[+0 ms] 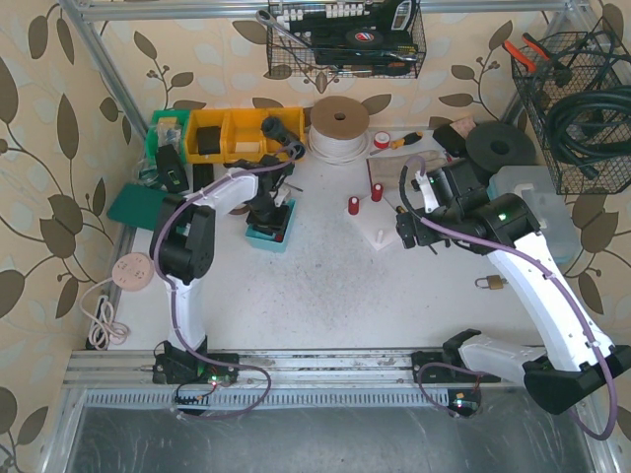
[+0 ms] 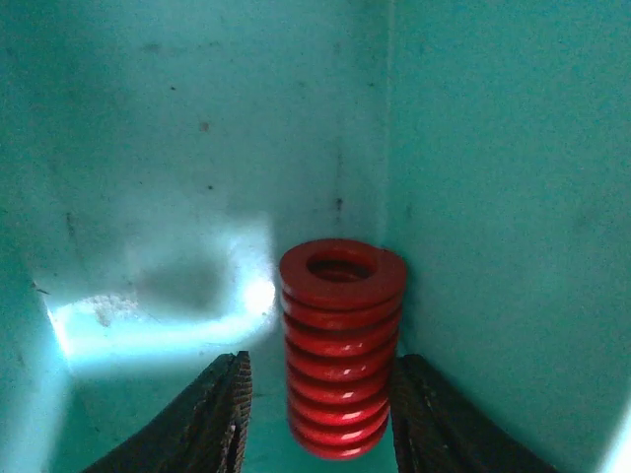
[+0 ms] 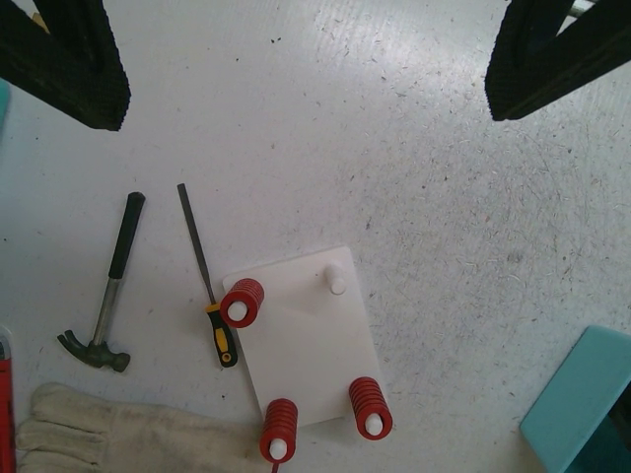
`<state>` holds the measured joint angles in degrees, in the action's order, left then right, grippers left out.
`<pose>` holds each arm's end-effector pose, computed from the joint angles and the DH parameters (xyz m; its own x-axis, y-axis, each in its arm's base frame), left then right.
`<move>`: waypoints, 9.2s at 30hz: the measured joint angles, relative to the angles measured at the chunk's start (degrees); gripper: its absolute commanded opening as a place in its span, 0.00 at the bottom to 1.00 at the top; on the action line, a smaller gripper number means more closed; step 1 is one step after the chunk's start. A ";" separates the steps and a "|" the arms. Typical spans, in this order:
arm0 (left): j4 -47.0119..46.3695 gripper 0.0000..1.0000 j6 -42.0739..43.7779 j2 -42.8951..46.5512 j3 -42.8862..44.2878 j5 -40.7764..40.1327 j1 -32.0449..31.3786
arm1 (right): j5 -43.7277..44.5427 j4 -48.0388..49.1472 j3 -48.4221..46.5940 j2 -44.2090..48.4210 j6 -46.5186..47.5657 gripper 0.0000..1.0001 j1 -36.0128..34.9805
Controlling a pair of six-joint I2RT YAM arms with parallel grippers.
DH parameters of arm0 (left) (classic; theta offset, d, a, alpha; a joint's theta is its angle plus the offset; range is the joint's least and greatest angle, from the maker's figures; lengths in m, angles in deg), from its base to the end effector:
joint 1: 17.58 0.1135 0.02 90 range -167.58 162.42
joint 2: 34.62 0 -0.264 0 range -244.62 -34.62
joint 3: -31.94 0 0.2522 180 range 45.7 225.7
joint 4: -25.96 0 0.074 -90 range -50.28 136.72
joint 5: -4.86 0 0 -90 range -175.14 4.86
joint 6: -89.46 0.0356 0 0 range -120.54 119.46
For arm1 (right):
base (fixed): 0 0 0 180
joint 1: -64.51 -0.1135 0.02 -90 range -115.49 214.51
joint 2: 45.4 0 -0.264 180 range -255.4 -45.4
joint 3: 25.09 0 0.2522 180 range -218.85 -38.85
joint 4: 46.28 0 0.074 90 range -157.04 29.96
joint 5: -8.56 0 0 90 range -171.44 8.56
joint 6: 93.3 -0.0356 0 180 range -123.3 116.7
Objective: Install the large spring
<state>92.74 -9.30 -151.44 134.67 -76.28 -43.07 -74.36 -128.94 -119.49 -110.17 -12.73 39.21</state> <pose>0.3597 -0.1775 0.1799 -0.9489 0.2857 -0.1337 0.3063 0.9358 -0.1745 0.1759 0.0783 0.3897 -0.7711 -0.1846 -0.6094 -0.2339 0.9723 0.0014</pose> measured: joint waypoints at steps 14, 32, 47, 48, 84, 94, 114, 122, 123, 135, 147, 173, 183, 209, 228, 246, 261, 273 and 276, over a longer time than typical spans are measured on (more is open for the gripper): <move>-2.36 0.32 1.29 -1.07 -3.19 -4.74 0.00 | 0.04 -0.02 0.00 -0.17 0.00 0.98 -0.09; -1.18 0.09 2.71 7.78 -2.16 -7.23 0.00 | 2.01 -0.46 -3.23 -0.22 -1.40 1.00 0.72; -19.91 0.01 16.48 34.62 -15.74 0.44 -10.05 | -21.66 3.56 -12.68 -17.25 -7.65 0.59 8.87; -20.83 0.01 17.66 34.75 -16.11 1.07 -10.95 | -23.82 4.07 -13.11 -18.36 -7.98 0.57 8.98; -34.21 0.00 26.93 29.68 -15.45 7.78 -19.63 | -46.60 1.46 -22.10 -33.29 -9.49 0.62 4.13; -35.34 0.00 26.95 29.68 -15.37 7.80 -19.63 | -44.98 1.22 -22.47 -33.29 -9.97 0.52 3.78; -36.48 0.53 26.67 29.81 -15.72 7.26 -19.63 | -44.98 1.90 -21.42 -33.99 -8.90 0.00 3.43; -36.24 0.78 19.74 31.91 -17.64 -1.60 -19.34 | -31.50 4.04 -18.49 -31.45 -7.10 0.00 3.02; -35.65 0.79 17.77 32.11 -18.08 -2.82 -18.78 | -29.14 4.33 -17.49 -30.77 -6.56 0.00 3.02; -25.11 0.83 -7.72 38.84 -27.78 -7.28 -2.58 | -8.57 12.33 1.33 -26.34 -1.40 0.00 3.02; -21.07 0.85 -10.67 42.27 -28.00 -8.61 -2.56 | -5.11 18.45 4.17 -26.49 -1.01 0.00 2.99; -20.06 0.86 -9.14 42.64 -27.36 -10.29 -2.56 | -4.02 19.85 7.06 -29.22 -1.42 0.00 1.79; -20.06 0.86 -9.14 42.60 -27.36 -10.27 -2.56 | -3.63 24.33 10.14 -31.76 -1.73 0.36 1.79; -47.60 0.90 7.04 56.74 -55.87 -26.21 1.79 | 18.71 49.44 48.46 16.79 0.79 0.99 2.23; -81.50 0.91 12.55 32.11 -62.60 -25.88 21.90 | 17.53 84.78 60.50 -2.21 15.02 0.99 20.92; -93.85 0.90 13.16 30.77 -67.67 -20.65 23.26 | 0.74 103.19 58.55 -11.82 17.44 0.99 26.77; -94.71 0.90 13.25 30.77 -67.67 -20.26 23.26 | -2.36 115.97 60.17 -21.33 15.17 1.00 26.95; -94.71 0.90 13.25 30.77 -67.67 -20.24 23.26 | -0.02 116.26 60.17 -21.33 15.50 1.00 25.05; -94.66 0.91 13.22 30.77 -67.67 -19.98 23.32 | 0.04 116.26 60.17 -21.33 15.47 1.00 25.05</move>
<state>-1.92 3.93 -120.66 67.00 -96.26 -19.75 -74.32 -12.69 -59.32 -131.50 2.75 64.26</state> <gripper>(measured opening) 0.905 0.998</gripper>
